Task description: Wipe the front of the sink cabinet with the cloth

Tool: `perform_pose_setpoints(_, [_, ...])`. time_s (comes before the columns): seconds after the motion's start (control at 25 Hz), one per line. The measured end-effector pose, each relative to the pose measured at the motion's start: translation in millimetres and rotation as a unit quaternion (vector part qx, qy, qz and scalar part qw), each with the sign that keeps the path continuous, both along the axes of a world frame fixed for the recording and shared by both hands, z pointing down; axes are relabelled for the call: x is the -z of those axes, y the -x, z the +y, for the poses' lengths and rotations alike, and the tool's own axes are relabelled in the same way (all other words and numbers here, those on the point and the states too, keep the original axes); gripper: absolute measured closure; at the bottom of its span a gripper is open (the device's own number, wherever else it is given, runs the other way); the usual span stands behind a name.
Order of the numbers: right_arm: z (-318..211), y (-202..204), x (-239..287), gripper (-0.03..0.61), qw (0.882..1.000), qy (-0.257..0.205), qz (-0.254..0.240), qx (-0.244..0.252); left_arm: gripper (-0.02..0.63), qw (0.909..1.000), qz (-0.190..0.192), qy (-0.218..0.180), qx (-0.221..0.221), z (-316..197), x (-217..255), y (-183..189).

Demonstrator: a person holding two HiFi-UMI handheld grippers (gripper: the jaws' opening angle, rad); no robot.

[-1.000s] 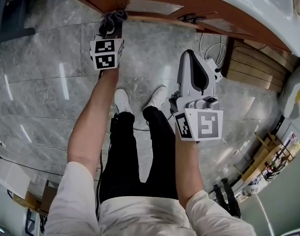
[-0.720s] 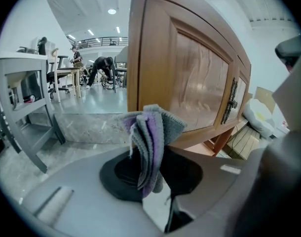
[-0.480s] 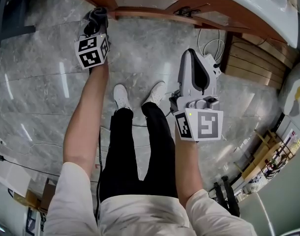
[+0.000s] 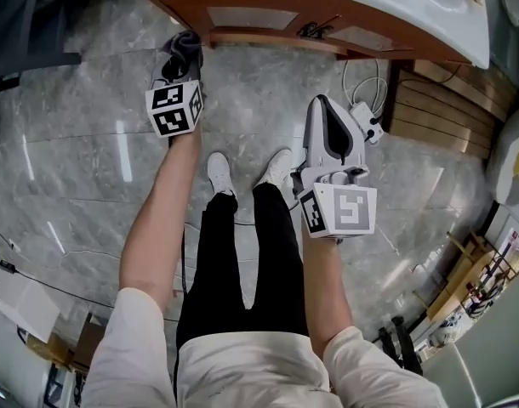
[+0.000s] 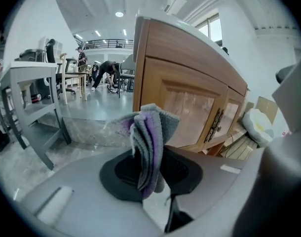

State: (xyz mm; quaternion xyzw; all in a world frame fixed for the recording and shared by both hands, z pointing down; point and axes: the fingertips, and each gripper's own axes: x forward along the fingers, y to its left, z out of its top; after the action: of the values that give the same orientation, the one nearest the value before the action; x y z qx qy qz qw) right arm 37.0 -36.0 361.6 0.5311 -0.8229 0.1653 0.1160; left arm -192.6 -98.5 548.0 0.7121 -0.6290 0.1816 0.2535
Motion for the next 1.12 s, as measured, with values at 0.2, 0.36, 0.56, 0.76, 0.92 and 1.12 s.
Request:
perform_pose_setpoints(0.2, [12.8,2.9,19.6,0.581,1.000,0.007,-0.006,-0.001,0.528,0.9999,0.013,-0.004,0.001,18.9,43.4,-9.2])
perform_pose_setpoints(0.36, [27.7,2.1,47.8,0.580,1.000,0.016,-0.022,-0.005,0.528,0.9998,0.016,-0.013,-0.008,39.2,87.5,-18.8])
perform_pose_setpoints(0.56, [31.1,-10.8,97.0,0.583,0.998,0.010,-0.055,-0.019,0.528,0.9988,0.017,-0.039,-0.024,54.9,159.3,-42.3])
perform_pose_setpoints(0.76, [43.4,-9.3,139.1,0.583,0.999,0.007,-0.052,-0.007,0.526,0.9978,0.038,-0.051,-0.016,67.5,218.6,-53.9])
perform_pose_setpoints(0.92, [55.2,-4.5,179.9,0.582,0.998,-0.009,-0.053,0.010,0.527,0.9967,0.028,-0.067,-0.036,85.1,270.3,-73.5])
perform_pose_setpoints(1.12, [50.1,0.6,228.1,0.583,0.997,-0.031,-0.055,0.045,0.526,0.9944,0.017,-0.087,-0.057,92.9,325.7,-96.4])
